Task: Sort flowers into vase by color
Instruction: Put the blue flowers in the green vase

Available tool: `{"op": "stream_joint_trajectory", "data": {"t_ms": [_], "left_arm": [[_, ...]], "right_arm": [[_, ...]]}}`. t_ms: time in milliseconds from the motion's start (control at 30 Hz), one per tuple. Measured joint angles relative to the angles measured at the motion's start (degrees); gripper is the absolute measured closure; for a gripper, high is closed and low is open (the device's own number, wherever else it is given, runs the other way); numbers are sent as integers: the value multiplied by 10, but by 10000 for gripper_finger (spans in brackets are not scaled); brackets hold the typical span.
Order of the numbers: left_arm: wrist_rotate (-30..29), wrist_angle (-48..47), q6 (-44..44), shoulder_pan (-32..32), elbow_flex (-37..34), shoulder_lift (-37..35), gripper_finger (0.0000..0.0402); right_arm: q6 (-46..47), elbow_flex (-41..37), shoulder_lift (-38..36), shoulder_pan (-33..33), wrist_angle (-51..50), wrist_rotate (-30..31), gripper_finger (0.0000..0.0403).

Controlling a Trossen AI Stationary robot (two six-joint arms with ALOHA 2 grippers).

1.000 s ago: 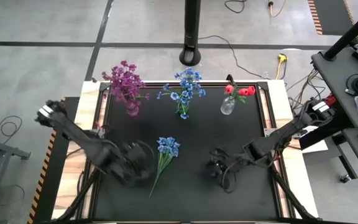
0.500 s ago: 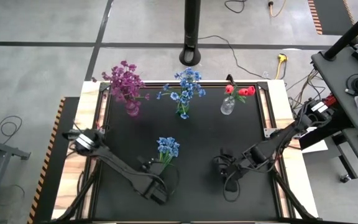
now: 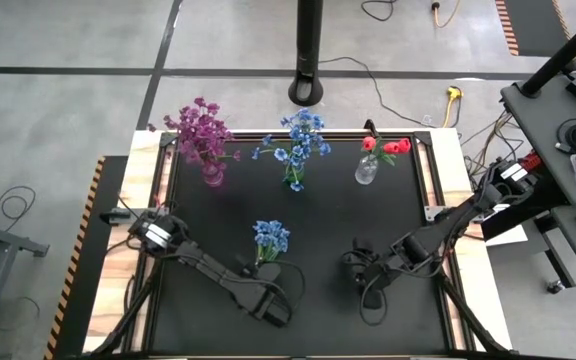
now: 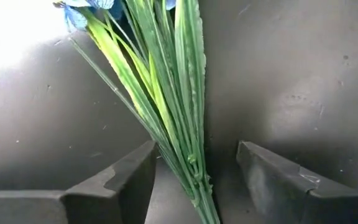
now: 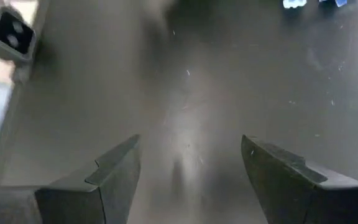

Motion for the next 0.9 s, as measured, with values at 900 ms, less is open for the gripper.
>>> {"op": "stream_joint_trajectory", "data": {"t_ms": [900], "left_arm": [[4, 33, 28, 12, -4, -3, 223]], "right_arm": [[-17, 0, 3, 15, 106, 28, 138]]}}
